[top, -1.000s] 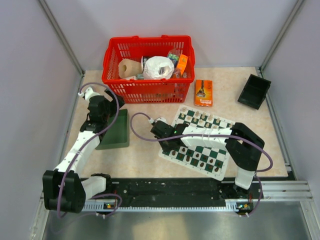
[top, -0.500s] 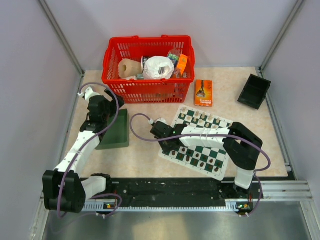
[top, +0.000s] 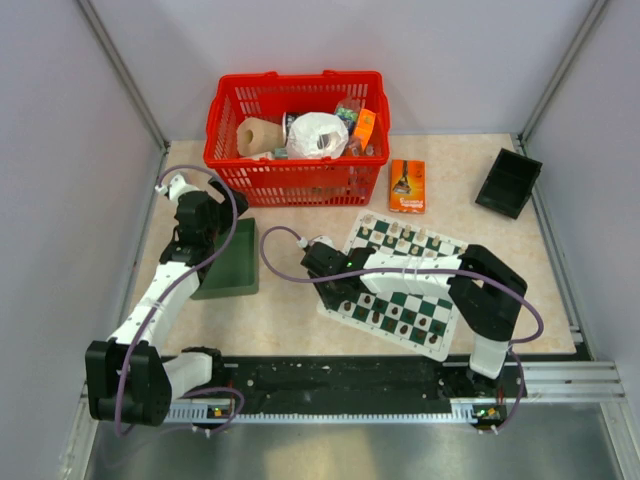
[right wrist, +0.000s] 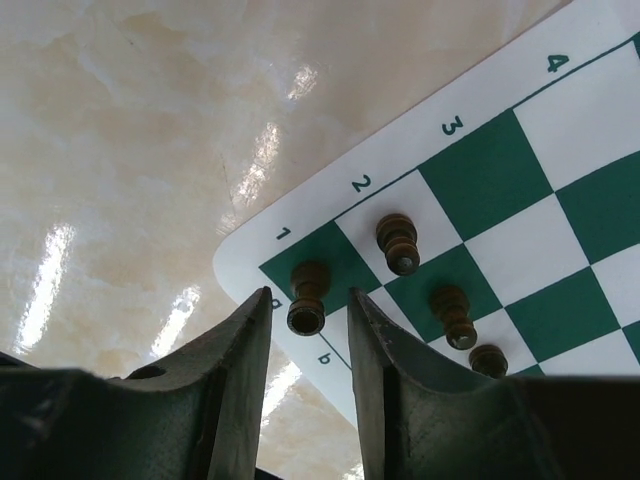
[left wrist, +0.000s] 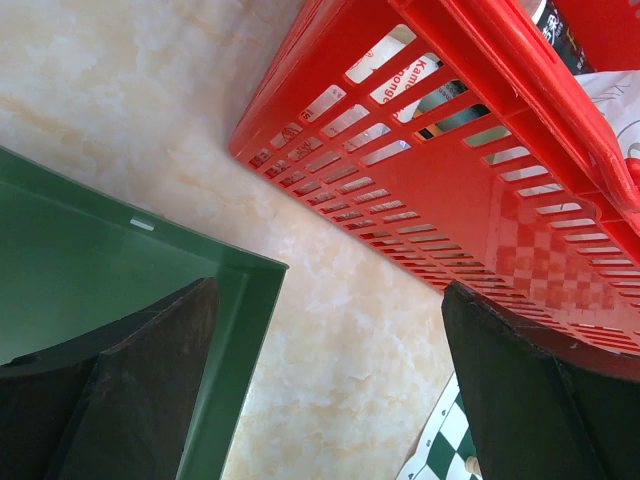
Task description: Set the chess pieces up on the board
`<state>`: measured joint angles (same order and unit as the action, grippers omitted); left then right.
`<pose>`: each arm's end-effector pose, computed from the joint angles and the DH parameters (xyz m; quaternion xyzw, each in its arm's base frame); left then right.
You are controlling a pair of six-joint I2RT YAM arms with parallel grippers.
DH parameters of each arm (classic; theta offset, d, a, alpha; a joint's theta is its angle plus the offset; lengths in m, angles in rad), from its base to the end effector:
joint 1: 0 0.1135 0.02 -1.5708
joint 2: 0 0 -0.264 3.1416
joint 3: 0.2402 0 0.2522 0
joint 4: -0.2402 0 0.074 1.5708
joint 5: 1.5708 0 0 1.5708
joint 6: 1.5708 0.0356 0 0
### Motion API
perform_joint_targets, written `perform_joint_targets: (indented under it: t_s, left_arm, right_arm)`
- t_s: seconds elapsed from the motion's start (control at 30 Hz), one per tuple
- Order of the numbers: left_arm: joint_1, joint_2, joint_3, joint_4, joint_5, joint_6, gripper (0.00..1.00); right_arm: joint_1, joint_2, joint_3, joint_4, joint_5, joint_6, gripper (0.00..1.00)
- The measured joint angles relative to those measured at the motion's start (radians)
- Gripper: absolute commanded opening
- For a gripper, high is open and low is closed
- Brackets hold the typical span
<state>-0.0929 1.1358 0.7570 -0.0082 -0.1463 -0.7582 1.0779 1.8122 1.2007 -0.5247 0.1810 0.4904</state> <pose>0.2590 -0.0189 0.2769 -0.3088 0.7690 -0.1745 0.5319 0.1779 0.3177 0.1795 -0.2629 0.9365 0.0892 0.2143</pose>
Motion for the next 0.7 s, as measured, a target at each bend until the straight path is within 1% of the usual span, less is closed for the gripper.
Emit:
perform_joint_targets:
  t_s: [0.13, 0.3, 0.37, 0.43, 0.57, 0.7]
  left_arm:
    - [0.0, 0.0, 0.0, 0.0, 0.0, 0.0, 0.99]
    - [0.0, 0.0, 0.0, 0.0, -0.001, 0.0, 0.99]
    - [0.001, 0.0, 0.0, 0.0, 0.0, -0.003, 0.99]
    - [0.001, 0.0, 0.0, 0.0, 0.0, -0.004, 0.99]
    - [0.001, 0.0, 0.0, 0.0, 0.0, -0.006, 0.99]
    - [0.001, 0.0, 0.0, 0.0, 0.0, -0.006, 0.99]
  right_arm:
    - [0.0, -0.039, 0.0, -0.006, 0.001, -0.001, 0.43]
    - [-0.002, -0.146, 0.0, -0.014, 0.021, -0.01, 0.47]
    - [-0.015, -0.201, 0.0, -0.014, 0.035, -0.015, 0.51]
    - [-0.034, -0.242, 0.0, -0.014, 0.045, -0.018, 0.51]
    - [-0.128, -0.317, -0.002, -0.013, 0.063, -0.019, 0.52]
    - [-0.25, -0.351, -0.012, -0.006, 0.069, -0.019, 0.52]
